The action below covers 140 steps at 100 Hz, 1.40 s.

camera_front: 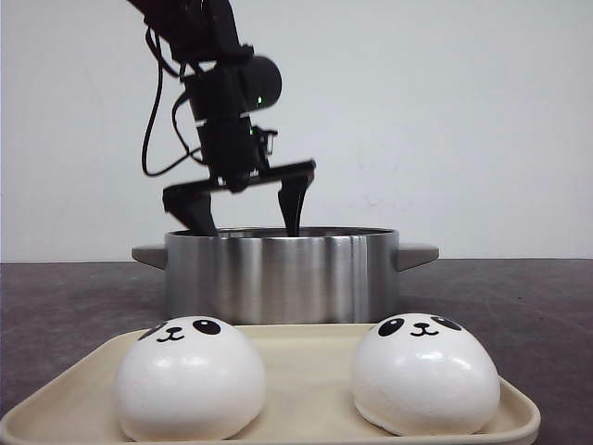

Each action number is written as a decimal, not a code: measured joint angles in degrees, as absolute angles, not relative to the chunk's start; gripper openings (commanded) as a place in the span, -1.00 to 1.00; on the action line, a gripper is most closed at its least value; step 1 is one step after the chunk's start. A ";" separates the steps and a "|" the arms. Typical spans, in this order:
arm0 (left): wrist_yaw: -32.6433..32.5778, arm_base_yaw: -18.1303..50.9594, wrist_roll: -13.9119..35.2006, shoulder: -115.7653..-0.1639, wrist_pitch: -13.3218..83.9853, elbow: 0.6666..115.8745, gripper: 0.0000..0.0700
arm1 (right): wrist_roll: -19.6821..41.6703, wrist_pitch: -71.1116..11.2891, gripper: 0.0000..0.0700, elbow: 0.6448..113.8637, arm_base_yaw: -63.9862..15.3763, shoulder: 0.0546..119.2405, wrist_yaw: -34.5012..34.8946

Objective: Steam buns
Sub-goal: 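Raise the left gripper out of the pot and withdraw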

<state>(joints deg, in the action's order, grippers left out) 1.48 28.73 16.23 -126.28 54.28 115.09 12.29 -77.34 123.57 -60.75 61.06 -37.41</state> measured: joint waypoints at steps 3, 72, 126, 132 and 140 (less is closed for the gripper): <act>1.45 28.73 16.51 -126.28 55.37 116.49 0.94 | 12.27 -77.34 -0.98 123.57 -60.75 61.06 -37.41; -0.14 37.52 12.51 -101.62 70.11 131.63 0.93 | 12.01 -77.34 -0.98 121.97 -60.75 61.06 -37.30; -9.10 43.11 9.54 -72.36 81.62 130.76 0.93 | 24.18 -77.36 -0.98 100.55 -60.75 62.54 -28.32; -9.10 43.13 9.72 -68.88 81.62 130.76 0.93 | 26.15 -77.34 -0.98 96.33 -60.75 63.57 -27.24; -9.13 43.16 9.89 -64.60 81.62 130.80 0.93 | 28.71 -77.32 -0.98 90.08 -60.73 65.28 -25.32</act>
